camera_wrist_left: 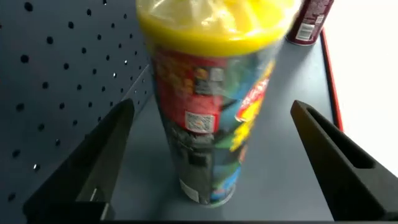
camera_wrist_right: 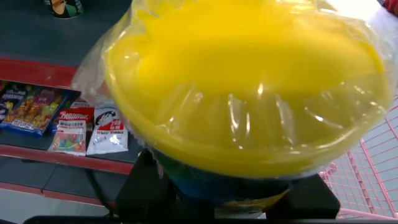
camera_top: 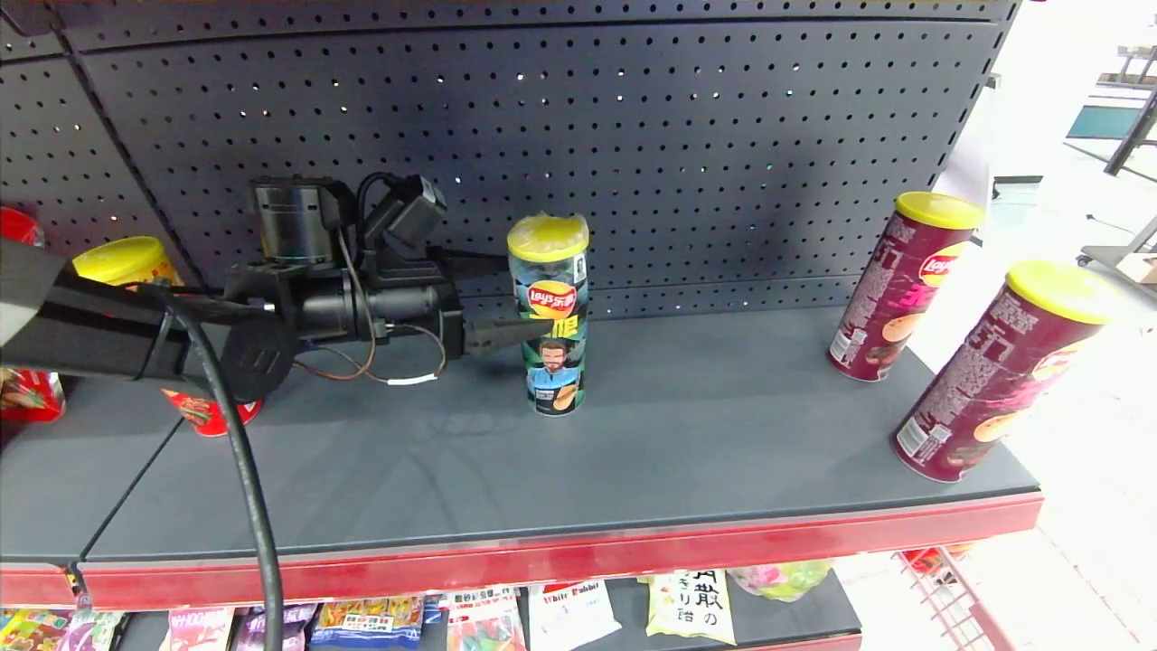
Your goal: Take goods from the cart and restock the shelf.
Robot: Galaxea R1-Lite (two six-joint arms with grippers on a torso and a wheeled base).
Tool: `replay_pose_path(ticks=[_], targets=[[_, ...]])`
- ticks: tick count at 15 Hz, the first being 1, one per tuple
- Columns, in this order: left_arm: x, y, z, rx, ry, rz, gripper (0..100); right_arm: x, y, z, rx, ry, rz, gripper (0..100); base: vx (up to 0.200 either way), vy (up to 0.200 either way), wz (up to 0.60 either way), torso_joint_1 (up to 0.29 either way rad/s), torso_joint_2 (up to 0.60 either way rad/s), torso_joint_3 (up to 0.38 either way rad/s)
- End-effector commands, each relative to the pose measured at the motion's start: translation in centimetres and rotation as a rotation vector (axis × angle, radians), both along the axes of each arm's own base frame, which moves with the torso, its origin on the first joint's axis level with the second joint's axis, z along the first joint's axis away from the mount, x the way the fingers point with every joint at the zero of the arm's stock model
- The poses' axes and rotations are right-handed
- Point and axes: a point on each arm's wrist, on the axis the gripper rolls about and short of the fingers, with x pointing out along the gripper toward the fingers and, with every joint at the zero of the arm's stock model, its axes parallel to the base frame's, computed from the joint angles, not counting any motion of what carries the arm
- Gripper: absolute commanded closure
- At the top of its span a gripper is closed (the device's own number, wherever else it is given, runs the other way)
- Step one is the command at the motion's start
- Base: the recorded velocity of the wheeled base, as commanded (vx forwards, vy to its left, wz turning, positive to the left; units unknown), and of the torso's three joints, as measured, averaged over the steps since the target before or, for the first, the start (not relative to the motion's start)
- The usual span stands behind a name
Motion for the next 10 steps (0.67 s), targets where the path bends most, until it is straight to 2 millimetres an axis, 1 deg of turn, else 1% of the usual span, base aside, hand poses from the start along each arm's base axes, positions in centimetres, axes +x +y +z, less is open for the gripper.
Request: replay_pose_path(ticks=[1,3,4,6,10], targets=[[1.1,-0.4,-0.6,0.001,0.003,-0.003,0,0.0,0.0,0.0,0.0,0.002,0.001,100,0.0,0.0,0.0,0.0,0.0,0.0],[1.8,-1.1,-0.5,-0.004,-0.013,-0.017,0,0.0,0.0,0.0,-0.001,0.005,-0.001,100,0.0,0.0,0.0,0.0,0.0,0.0],[2.0,-1.9,-0.4,-0.009,-0.017,-0.035,0,0.0,0.0,0.0,-0.001,0.005,-0.001,100,0.0,0.0,0.0,0.0,0.0,0.0],[2.4,-2.5,-0.4,-0.013,-0.026,-0.045,0,0.0,0.0,-0.1,-0.001,0.007,0.001,100,0.0,0.0,0.0,0.0,0.0,0.0],[2.8,-2.9,-0.8,-0.012,-0.017,-0.051,0,0.2,0.0,0.0,-0.002,0.013,-0.002,100,0.0,0.0,0.0,0.0,0.0,0.0]])
